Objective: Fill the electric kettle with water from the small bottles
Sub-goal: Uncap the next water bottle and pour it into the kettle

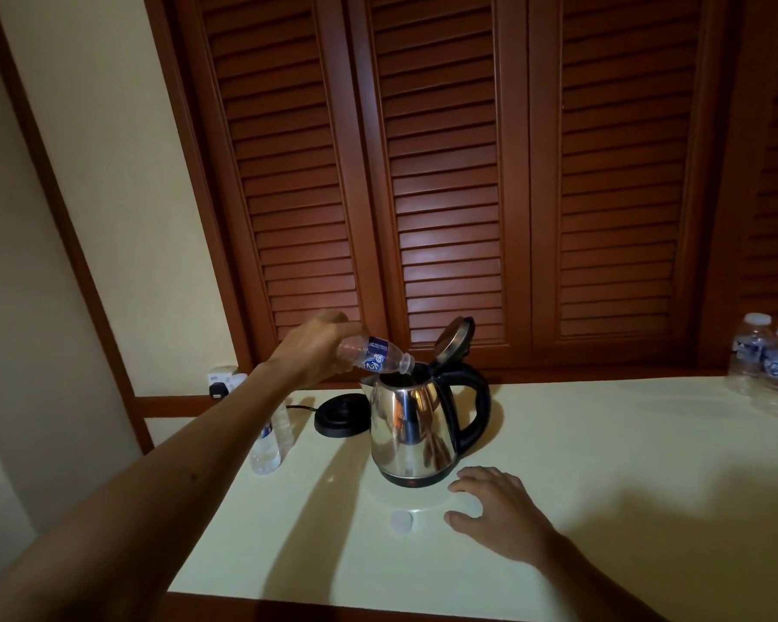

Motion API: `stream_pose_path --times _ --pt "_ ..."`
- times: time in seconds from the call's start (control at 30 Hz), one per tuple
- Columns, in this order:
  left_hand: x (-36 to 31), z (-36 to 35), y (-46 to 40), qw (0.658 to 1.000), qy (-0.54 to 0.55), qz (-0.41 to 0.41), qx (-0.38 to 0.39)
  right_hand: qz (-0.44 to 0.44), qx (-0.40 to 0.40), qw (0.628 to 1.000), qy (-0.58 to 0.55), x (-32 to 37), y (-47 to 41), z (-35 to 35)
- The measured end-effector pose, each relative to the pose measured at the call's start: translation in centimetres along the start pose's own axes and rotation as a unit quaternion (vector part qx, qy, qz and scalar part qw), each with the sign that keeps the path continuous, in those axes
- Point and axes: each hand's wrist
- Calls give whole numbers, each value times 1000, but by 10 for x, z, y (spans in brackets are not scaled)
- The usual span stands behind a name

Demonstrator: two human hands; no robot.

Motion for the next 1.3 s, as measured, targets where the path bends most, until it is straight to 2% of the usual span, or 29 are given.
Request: stream_pose_path --times 0.6,0.8,1.0,1.13,1.3 --pt "12 17 -19 995 -47 -90 -12 -13 -2 1000 2 -2 -2 -2" --pt "18 9 -24 995 -7 -86 38 -5 -37 999 -33 -2 2 -5" --pt "29 -2 -15 997 16 -79 12 -39 -22 999 -21 8 1 -3" --pt "30 -12 -6 995 60 -78 -2 -33 -17 999 -5 6 1 -2" --pt "16 -35 28 975 216 30 -33 -35 -23 999 -9 8 2 -2"
Point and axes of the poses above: each hand's wrist, its own y-axis away from the middle knuckle, its own z-axis out of the back of the hand, x = y × z, and after that the axes turned 10 degrees about -y, right-handed
